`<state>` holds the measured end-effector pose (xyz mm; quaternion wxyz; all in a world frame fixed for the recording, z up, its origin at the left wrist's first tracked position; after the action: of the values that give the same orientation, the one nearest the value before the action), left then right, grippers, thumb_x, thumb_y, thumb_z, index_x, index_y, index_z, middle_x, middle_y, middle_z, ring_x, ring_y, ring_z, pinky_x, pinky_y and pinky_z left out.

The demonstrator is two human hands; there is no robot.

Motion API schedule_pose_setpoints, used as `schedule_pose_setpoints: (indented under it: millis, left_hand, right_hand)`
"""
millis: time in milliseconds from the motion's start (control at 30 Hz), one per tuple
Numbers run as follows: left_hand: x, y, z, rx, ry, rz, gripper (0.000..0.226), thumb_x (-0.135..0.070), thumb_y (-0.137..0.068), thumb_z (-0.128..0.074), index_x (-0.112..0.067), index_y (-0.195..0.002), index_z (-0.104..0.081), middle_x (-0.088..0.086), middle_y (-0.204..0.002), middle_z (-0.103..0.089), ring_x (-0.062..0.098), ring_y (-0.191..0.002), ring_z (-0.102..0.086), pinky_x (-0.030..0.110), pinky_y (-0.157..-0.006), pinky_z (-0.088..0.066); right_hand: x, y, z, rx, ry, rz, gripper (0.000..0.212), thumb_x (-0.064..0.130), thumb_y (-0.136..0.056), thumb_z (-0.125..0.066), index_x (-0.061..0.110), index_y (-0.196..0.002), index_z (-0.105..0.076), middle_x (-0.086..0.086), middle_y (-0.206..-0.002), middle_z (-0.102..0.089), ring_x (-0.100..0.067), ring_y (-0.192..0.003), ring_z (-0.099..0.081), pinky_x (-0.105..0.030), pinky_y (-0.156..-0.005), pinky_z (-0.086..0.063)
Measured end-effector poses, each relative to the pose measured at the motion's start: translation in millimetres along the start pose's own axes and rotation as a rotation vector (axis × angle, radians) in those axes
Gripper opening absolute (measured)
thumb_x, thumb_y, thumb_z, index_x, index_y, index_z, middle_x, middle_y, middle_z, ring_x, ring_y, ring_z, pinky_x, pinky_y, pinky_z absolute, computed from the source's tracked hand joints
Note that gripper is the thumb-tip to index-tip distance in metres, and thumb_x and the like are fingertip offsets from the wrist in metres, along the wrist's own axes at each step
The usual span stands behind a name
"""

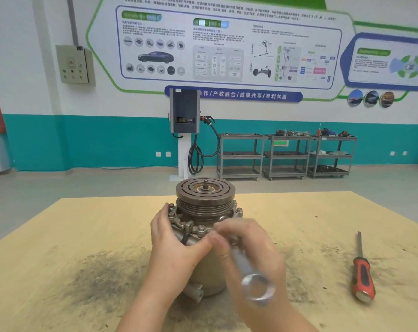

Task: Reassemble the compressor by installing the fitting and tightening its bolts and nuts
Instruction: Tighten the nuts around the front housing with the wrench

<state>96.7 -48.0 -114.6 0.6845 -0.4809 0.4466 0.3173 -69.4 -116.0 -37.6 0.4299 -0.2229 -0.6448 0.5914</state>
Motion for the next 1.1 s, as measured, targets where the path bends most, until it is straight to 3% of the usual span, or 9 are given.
schedule_pose_setpoints:
  millis: [67,133,233,467,567,667,767,933,1100]
  left_hand:
    - [1,0,5,-0.019,0.001,-0.031,0.121,-0.065,-0.047,-0.077,-0.032,-0.15,-0.023,-0.023,-0.139,-0.031,0.002,-0.129,-0.04,0.032,-0.111,-0.037]
    - [3,-3,9,-0.013,0.018,-0.03,0.117,-0.06,-0.049,-0.08,-0.032,-0.15,-0.028,-0.021,-0.137,-0.039,0.0,-0.126,-0.042,0.026,-0.106,-0.037]
    - [8,-10,11,0.052,0.073,0.013,0.114,-0.057,-0.045,-0.081,-0.037,-0.146,-0.033,-0.016,-0.136,-0.05,0.005,-0.124,-0.051,0.035,-0.106,-0.044]
    - [17,-19,10,0.186,0.272,0.067,0.103,-0.058,-0.05,-0.085,-0.036,-0.141,-0.044,-0.011,-0.132,-0.061,0.006,-0.119,-0.059,0.031,-0.099,-0.049]
    - [20,-25,14,0.132,0.454,0.154,0.064,-0.069,-0.075,-0.064,-0.032,-0.127,-0.059,-0.009,-0.12,-0.069,0.005,-0.112,-0.064,0.023,-0.088,-0.053]
    - [20,-40,22,0.012,0.396,0.189,0.033,-0.042,-0.098,-0.047,-0.023,-0.112,-0.07,-0.007,-0.106,-0.075,0.007,-0.103,-0.068,0.028,-0.088,-0.05]
    - [11,-57,29,-0.016,0.272,0.178,0.019,-0.015,-0.098,-0.055,-0.015,-0.094,-0.073,-0.005,-0.089,-0.077,0.003,-0.084,-0.071,0.015,-0.068,-0.051]
    - [12,-73,29,0.108,0.212,0.241,0.013,-0.012,-0.092,-0.063,-0.006,-0.094,-0.074,0.004,-0.09,-0.077,0.006,-0.074,-0.071,0.015,-0.059,-0.051]
    - [12,-79,12,0.184,0.245,0.308,0.019,-0.01,-0.094,-0.06,0.002,-0.099,-0.074,0.014,-0.097,-0.075,0.023,-0.089,-0.068,0.029,-0.072,-0.051]
  right_hand:
    - [-14,-11,19,-0.128,-0.175,-0.161,0.004,0.03,-0.098,-0.05,0.031,-0.095,-0.053,0.003,-0.079,-0.067,-0.006,-0.07,-0.066,-0.014,-0.065,-0.05]
    - [-41,-17,30,-0.239,-0.363,-0.411,0.009,0.02,-0.102,-0.045,0.026,-0.096,-0.045,-0.005,-0.076,-0.069,-0.016,-0.057,-0.065,-0.022,-0.054,-0.052]
    - [-79,-15,21,-0.261,-0.584,-0.723,0.011,0.006,-0.103,-0.039,0.017,-0.099,-0.04,-0.006,-0.064,-0.066,-0.019,-0.047,-0.059,-0.025,-0.044,-0.047]
    - [-104,-1,-4,-0.205,-0.834,-0.949,0.009,0.001,-0.101,-0.038,0.009,-0.1,-0.042,-0.007,-0.06,-0.063,-0.016,-0.044,-0.055,-0.023,-0.039,-0.043]
    - [-110,5,-7,-0.21,-0.857,-1.02,0.011,0.001,-0.101,-0.037,0.008,-0.094,-0.043,-0.008,-0.06,-0.061,-0.015,-0.044,-0.053,-0.022,-0.039,-0.042]
    - [-103,17,-1,-0.309,-0.811,-0.946,0.009,0.004,-0.1,-0.041,0.01,-0.093,-0.043,-0.009,-0.064,-0.063,-0.018,-0.047,-0.055,-0.023,-0.043,-0.044]
    - [-80,25,9,-0.362,-0.634,-0.7,0.002,0.02,-0.092,-0.049,0.02,-0.09,-0.05,-0.014,-0.073,-0.068,-0.023,-0.054,-0.062,-0.026,-0.05,-0.05]
    - [-62,25,12,-0.373,-0.482,-0.555,0.008,0.033,-0.093,-0.054,0.031,-0.086,-0.057,-0.011,-0.083,-0.072,-0.024,-0.066,-0.069,-0.025,-0.064,-0.055]
    - [-35,24,4,-0.232,-0.287,-0.326,0.009,0.041,-0.09,-0.062,0.036,-0.091,-0.069,0.007,-0.089,-0.072,-0.013,-0.075,-0.071,-0.024,-0.068,-0.057]
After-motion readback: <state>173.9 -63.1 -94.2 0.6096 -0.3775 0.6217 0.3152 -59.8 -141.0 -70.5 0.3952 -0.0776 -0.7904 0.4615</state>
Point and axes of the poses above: each hand's wrist, its own y-axis away from the middle knuckle, its own z-axis out of the back of the hand, x = y × z, the point moved 9 cm from there along -y, towards the middle knuckle
